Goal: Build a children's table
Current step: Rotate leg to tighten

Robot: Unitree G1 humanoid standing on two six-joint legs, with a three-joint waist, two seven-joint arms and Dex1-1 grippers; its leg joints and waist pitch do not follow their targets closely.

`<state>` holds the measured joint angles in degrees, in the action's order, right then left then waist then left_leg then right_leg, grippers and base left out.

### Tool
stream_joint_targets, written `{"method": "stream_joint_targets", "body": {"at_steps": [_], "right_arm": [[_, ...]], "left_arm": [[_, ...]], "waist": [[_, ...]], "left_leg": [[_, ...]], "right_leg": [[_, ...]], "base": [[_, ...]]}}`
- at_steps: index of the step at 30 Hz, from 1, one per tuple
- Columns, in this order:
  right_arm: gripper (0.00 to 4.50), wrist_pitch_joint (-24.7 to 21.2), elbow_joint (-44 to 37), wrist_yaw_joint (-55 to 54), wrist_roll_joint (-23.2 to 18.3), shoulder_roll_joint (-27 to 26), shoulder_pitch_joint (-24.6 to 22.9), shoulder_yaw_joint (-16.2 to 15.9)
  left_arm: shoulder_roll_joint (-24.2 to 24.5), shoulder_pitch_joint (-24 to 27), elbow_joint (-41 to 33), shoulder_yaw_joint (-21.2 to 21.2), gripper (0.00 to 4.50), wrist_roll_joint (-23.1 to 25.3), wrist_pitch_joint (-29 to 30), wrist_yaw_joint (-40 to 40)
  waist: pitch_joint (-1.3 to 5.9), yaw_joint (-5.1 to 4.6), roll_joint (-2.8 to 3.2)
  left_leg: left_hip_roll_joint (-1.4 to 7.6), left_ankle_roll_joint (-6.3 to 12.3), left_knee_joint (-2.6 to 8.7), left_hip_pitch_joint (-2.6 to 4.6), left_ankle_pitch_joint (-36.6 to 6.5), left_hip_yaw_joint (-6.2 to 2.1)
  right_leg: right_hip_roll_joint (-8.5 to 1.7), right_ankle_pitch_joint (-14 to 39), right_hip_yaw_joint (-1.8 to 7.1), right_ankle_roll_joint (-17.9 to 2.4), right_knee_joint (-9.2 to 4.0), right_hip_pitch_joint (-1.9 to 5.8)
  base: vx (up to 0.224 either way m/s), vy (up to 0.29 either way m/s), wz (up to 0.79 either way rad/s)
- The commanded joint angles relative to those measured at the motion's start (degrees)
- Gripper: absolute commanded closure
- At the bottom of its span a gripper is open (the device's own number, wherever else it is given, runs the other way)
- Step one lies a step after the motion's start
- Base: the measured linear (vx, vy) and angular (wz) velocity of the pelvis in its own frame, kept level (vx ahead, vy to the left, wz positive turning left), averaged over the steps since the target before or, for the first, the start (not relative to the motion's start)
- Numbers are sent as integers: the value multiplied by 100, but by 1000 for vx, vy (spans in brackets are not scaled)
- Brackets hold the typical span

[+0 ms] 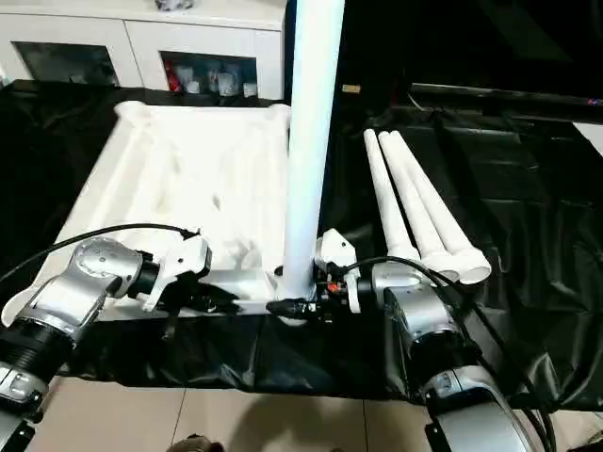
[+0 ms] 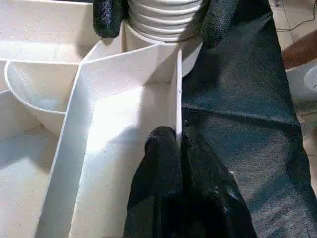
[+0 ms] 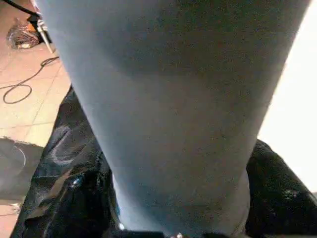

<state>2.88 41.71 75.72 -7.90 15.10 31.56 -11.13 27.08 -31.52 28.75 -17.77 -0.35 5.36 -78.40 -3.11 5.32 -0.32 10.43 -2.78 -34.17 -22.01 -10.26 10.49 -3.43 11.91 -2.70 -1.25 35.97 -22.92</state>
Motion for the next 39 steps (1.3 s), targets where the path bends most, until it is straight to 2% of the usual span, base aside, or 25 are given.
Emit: {"method": "stream_joint_targets", "body": {"at_steps": [1,3,6,8,9,10,11,12,15,16,17,19,20,21,24,25,27,30,33,35,39], "right_arm": [[163,-159,7,-24,-35,-151,-24,-57],[168,-258,172,-544,-53,-334,24,118],[170,-166,500,-1635,23,-684,143,373],[170,-150,698,-2183,100,-840,231,458],[170,-150,698,-2183,100,-840,231,458],[170,-83,859,-2566,149,-967,305,506],[171,-2,1330,-3698,274,-1304,554,609],[171,13,1446,-3993,304,-1394,619,628],[171,-46,1707,-4715,368,-1623,776,673],[171,-49,1736,-4847,404,-1651,799,666],[171,-15,1776,-4963,483,-1731,836,646],[171,11,1796,-4992,527,-1781,856,638],[136,59,1795,-4979,553,-1809,858,636],[115,59,1795,-4979,553,-1809,858,636],[85,133,1866,-4827,395,-1859,904,848],[73,179,1945,-4838,382,-1860,944,889],[58,217,1999,-4865,385,-1848,973,901],[51,368,2004,-4658,316,-1731,980,894],[51,411,1886,-4287,292,-1612,920,839],[51,506,1617,-3511,237,-1395,781,719],[51,440,1332,-2606,114,-1153,644,634]], "left_arm": [[-132,-86,34,-6,450,-44,89,120],[-289,-145,97,129,450,-80,275,463],[-582,-284,216,351,450,-75,593,1225],[-713,-345,269,438,450,-38,693,1594],[-713,-345,269,438,450,-38,693,1594],[-824,-385,297,510,450,-26,807,1868],[-1124,-450,305,654,450,57,1048,2583],[-1206,-458,292,683,450,78,1105,2745],[-1406,-418,192,657,450,219,1118,3115],[-1430,-406,163,637,450,235,1110,3125],[-1505,-379,106,606,450,245,1125,3145],[-1551,-366,78,593,450,245,1142,3161],[-1574,-362,81,559,450,246,1085,3127],[-1574,-362,81,559,450,246,1085,3127],[-1514,-355,95,428,450,278,980,3054],[-1500,-342,75,425,450,296,971,3050],[-1484,-324,50,426,450,292,989,3014],[-1335,-224,-40,381,450,287,894,2768],[-1236,-190,-33,376,450,231,758,2539],[-1053,-135,-46,358,450,154,582,2118],[-838,-59,-132,304,450,39,433,1575]], "waist": [[377,-15,31],[373,-24,26],[353,-83,29],[350,-112,27],[350,-159,23],[357,-185,18],[350,-235,43],[354,-248,34],[366,-273,25],[374,-272,-29],[372,-261,5],[376,-263,8],[368,-266,-19],[366,-262,-9],[355,-274,13],[353,-273,29],[359,-280,21],[359,-288,27],[377,-303,23],[385,-289,29],[377,-267,40]], "left_leg": [[339,277,403,131,-1021,-86],[333,270,405,127,-973,-87],[319,57,433,148,-1236,-109],[311,7,443,140,-1297,-123],[300,-25,443,134,-1285,-122],[297,-7,427,136,-1279,-112],[300,-65,434,120,-1195,-119],[287,-82,437,123,-1199,-131],[271,27,409,118,-1109,-115],[264,113,404,96,-1010,-103],[266,172,402,96,-932,-103],[271,219,396,97,-910,-96],[273,241,404,99,-952,-92],[274,240,405,99,-974,-97],[285,197,418,114,-1182,-102],[285,178,424,113,-1175,-106],[285,185,422,113,-1143,-100],[287,204,421,107,-1150,-103],[284,311,401,84,-995,-99],[289,410,385,80,-898,-93],[312,500,385,82,-900,-85]], "right_leg": [[-493,542,261,-1483,-404,262],[-488,490,260,-1495,-401,262],[-512,954,275,-1440,-444,243],[-516,1096,274,-1397,-458,261],[-502,1100,278,-1373,-459,252],[-510,1067,287,-1362,-464,255],[-517,999,290,-1403,-453,245],[-514,1037,279,-1387,-464,262],[-505,959,283,-1349,-475,271],[-495,849,280,-1331,-468,288],[-493,758,280,-1326,-457,279],[-492,659,279,-1333,-448,283],[-486,695,275,-1331,-462,278],[-492,734,275,-1331,-458,280],[-504,1025,287,-1285,-490,262],[-495,1014,282,-1281,-483,262],[-489,891,284,-1310,-476,263],[-502,855,283,-1336,-475,268],[-495,561,281,-1387,-444,289],[-494,333,274,-1446,-423,297],[-484,287,261,-1527,-411,295]], "base": [[0,0,0],[0,0,0],[0,0,0],[0,0,0],[0,0,0],[0,0,0],[0,0,0],[0,0,0],[0,0,0],[0,0,0],[0,0,0],[0,0,0],[0,0,0],[0,0,0],[0,0,0],[0,0,0],[0,0,0],[0,0,0],[0,0,0],[0,0,0],[0,0,0]]}}
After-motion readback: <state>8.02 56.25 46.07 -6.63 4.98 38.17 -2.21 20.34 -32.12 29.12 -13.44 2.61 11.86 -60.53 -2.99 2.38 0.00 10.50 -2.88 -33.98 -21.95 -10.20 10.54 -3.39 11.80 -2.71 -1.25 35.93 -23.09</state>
